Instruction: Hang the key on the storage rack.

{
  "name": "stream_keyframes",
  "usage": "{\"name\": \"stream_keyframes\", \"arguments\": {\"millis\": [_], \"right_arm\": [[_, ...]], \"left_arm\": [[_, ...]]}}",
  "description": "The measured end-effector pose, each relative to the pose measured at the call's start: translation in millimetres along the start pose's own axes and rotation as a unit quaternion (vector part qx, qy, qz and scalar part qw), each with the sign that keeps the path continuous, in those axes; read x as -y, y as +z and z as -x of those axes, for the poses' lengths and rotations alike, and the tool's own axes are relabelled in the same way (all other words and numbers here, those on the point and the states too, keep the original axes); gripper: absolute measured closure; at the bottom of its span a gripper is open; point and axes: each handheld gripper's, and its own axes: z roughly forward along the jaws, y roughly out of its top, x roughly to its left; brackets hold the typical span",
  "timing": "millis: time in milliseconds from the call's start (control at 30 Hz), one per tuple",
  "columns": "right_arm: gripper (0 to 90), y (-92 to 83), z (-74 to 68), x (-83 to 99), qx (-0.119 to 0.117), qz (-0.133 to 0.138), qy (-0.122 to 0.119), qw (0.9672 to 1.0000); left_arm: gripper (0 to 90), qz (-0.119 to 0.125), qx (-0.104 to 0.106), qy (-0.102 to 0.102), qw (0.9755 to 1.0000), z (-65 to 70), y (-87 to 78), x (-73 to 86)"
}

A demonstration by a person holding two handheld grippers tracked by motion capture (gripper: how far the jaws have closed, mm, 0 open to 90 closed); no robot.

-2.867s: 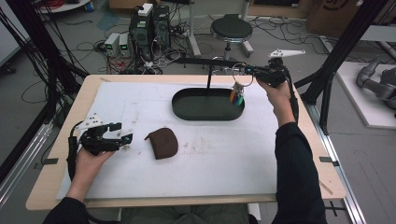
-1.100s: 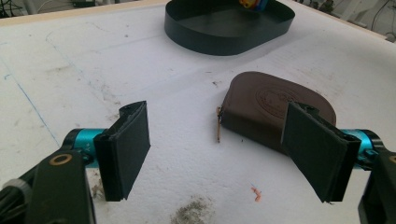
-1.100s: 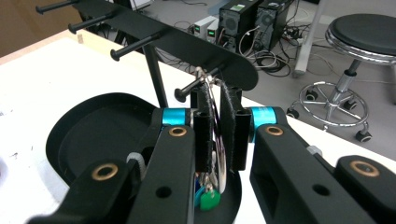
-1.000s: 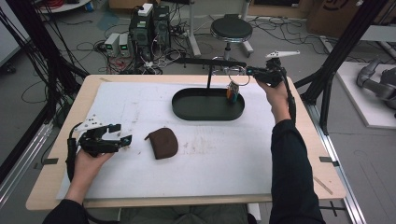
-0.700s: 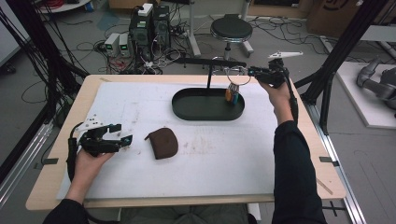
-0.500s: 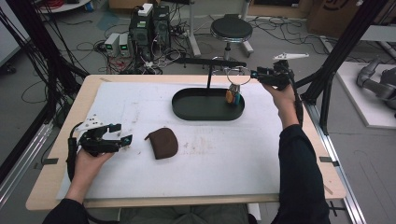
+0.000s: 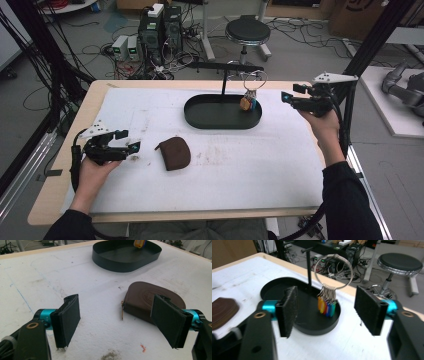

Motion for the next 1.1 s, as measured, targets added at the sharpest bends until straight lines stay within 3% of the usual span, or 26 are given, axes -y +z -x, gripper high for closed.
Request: {"name": "stream_keyframes", "arguments": {"millis": [300, 600, 767, 867, 1100], "right_arm": [[31.6, -30.0, -26.3, 41.1, -0.009, 0.038, 0.020, 0.9990], [27.7, -21.9, -50.0, 83.4, -0.018, 0.046, 0.028, 0.9984], [25.0, -20.1, -53.5, 95.8, -0.012, 0.049, 0.028, 0.9983], [21.6, -16.3, -51.8, 104.1, -0.010, 0.040, 0.040, 0.9984], [20.6, -13.7, -48.6, 114.9, -0.001, 0.026, 0.039, 0.9989]], "left_arm": [[23.7, 0.005, -0.014, 0.003, 0.9999, -3.6, -0.9, -3.9], [23.7, 0.016, -0.029, 0.014, 0.9994, -2.0, -0.9, -10.0], [23.7, 0.013, -0.029, 0.017, 0.9993, -0.4, 3.1, -10.6], [23.7, 0.014, -0.028, 0.020, 0.9993, -0.2, 5.1, -12.0], [23.7, 0.017, -0.022, 0.023, 0.9993, 2.9, 10.1, -15.6]]}}
